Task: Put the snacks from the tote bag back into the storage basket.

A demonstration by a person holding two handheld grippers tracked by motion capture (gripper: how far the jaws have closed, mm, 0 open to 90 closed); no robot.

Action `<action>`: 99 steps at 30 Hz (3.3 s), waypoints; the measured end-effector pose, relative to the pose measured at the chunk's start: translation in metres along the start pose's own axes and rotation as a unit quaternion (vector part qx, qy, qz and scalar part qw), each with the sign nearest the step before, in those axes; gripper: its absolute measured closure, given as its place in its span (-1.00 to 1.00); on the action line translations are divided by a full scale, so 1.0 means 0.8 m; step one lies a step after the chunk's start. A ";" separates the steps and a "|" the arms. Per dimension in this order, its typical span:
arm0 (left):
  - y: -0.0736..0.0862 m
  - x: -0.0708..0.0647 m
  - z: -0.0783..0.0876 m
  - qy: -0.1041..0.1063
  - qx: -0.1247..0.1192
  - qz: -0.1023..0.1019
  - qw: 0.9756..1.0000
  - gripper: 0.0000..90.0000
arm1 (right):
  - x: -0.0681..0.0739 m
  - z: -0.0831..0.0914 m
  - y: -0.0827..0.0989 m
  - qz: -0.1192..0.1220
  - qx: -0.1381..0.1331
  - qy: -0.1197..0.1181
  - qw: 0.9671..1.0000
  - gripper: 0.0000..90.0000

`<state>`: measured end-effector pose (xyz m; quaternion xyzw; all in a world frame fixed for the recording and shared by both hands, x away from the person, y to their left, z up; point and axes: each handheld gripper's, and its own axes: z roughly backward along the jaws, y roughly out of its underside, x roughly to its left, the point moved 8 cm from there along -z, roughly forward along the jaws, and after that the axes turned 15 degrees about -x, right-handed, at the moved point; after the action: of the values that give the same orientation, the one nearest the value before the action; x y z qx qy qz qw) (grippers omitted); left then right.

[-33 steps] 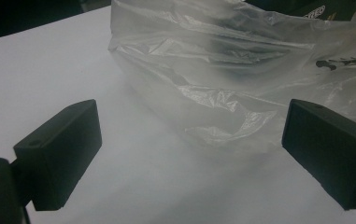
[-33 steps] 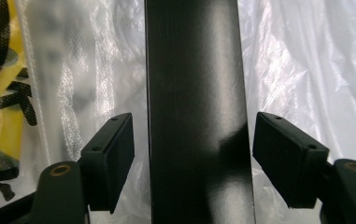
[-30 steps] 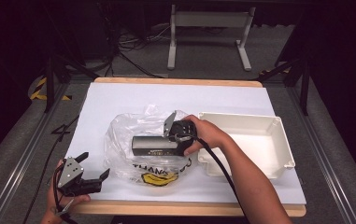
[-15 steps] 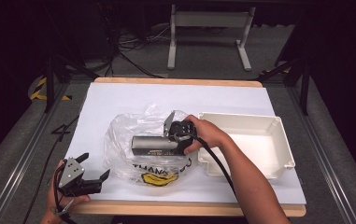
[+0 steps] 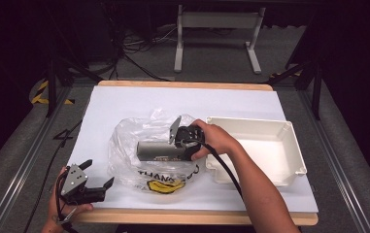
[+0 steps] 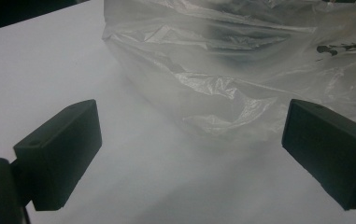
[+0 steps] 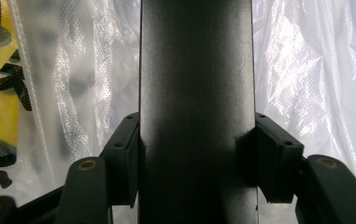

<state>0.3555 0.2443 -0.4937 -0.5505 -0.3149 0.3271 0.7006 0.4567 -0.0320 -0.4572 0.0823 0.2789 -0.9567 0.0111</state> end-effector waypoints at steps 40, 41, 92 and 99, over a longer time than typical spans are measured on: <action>0.002 0.001 -0.001 0.001 0.006 -0.002 1.000 -0.87 | 0.011 0.046 -0.028 0.044 -0.049 -0.018 0.998 -0.05; 0.002 0.001 -0.001 0.001 0.006 -0.002 1.000 -0.87 | 0.011 0.048 -0.029 0.044 -0.050 -0.017 0.998 -0.05; 0.002 0.002 -0.005 -0.003 0.008 0.013 1.000 -0.87 | 0.016 0.164 0.024 0.039 -0.070 0.029 0.996 -0.05; -0.003 0.000 -0.003 -0.004 -0.003 0.014 1.000 -0.87 | 0.018 0.178 0.042 0.031 -0.068 0.034 0.997 -0.05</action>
<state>0.3578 0.2422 -0.4915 -0.5557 -0.3109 0.3380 0.6930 0.4234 -0.1364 -0.3589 0.1226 0.3410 -0.9313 0.0369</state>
